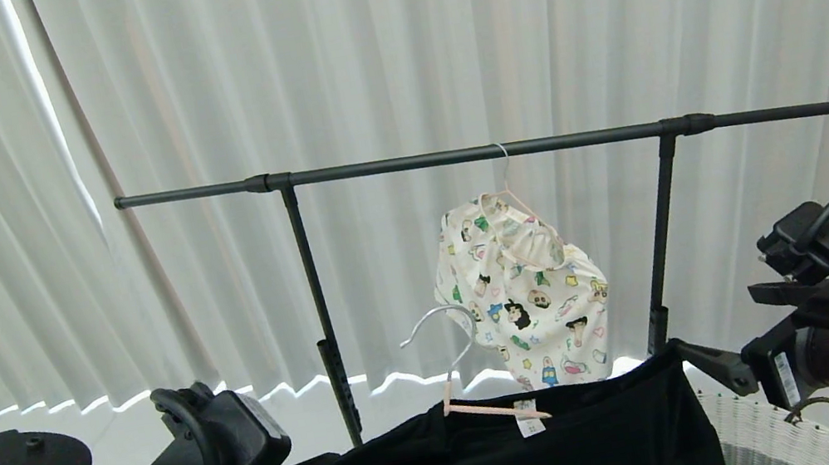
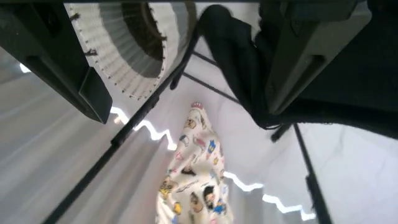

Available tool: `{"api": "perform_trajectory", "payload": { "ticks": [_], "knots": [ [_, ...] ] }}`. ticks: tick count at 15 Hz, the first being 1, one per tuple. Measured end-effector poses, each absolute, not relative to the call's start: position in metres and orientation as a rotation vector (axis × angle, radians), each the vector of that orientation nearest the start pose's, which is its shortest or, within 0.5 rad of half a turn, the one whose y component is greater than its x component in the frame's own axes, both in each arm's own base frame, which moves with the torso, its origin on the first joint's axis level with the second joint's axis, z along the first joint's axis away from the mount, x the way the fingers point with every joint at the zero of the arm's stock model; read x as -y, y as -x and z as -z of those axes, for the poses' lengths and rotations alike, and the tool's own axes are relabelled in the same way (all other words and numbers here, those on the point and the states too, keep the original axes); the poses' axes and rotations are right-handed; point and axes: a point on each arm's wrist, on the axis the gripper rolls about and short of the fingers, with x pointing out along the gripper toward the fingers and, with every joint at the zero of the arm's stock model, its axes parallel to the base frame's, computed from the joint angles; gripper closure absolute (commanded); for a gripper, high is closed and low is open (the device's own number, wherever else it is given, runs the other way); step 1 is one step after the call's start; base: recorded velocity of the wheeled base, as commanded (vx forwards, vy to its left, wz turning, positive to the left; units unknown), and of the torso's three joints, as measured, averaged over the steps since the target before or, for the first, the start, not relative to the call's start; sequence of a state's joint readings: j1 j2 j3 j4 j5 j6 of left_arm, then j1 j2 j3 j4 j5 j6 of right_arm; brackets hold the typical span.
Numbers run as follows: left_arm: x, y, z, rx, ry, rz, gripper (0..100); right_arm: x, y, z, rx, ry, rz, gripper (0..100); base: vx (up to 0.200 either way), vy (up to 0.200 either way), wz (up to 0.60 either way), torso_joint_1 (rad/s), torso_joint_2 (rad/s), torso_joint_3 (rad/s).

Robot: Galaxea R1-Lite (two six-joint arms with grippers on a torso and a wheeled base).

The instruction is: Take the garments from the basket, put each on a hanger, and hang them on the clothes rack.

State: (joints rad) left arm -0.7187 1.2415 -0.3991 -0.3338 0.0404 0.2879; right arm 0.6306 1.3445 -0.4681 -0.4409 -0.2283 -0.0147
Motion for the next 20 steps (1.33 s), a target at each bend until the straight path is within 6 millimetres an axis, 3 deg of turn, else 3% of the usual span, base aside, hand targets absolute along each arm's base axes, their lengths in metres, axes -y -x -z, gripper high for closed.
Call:
{"api": "perform_trajectory", "payload": {
  "ticks": [3, 8, 12, 15, 20],
  "knots": [
    [0.110, -0.126, -0.157, -0.367, -0.409, 0.725, 100, -0.110, -0.159, -0.172, -0.453, 0.238, -0.527, 0, 0.000, 0.000, 0.00, 0.000, 0.00, 0.000],
    [0.107, -0.123, -0.149, -0.387, -0.409, 0.724, 100, -0.109, -0.153, -0.206, -0.454, 0.298, -0.717, 0, 0.000, 0.000, 0.00, 0.000, 0.00, 0.000],
    [0.113, -0.123, -0.157, -0.291, -0.369, 0.739, 100, -0.114, -0.136, -0.205, -0.452, 0.468, -0.910, 0, 0.000, 0.000, 0.00, 0.000, 0.00, 0.000],
    [0.116, -0.122, -0.164, -0.232, -0.334, 0.758, 100, -0.130, -0.129, -0.208, -0.439, 0.547, -1.033, 0, 0.000, 0.000, 0.00, 0.000, 0.00, 0.000],
    [0.123, -0.112, -0.167, -0.195, -0.340, 0.824, 100, -0.170, -0.142, -0.219, -0.417, 0.624, -1.135, 0, 0.000, 0.000, 0.00, 0.000, 0.00, 0.000]
  ]
}}
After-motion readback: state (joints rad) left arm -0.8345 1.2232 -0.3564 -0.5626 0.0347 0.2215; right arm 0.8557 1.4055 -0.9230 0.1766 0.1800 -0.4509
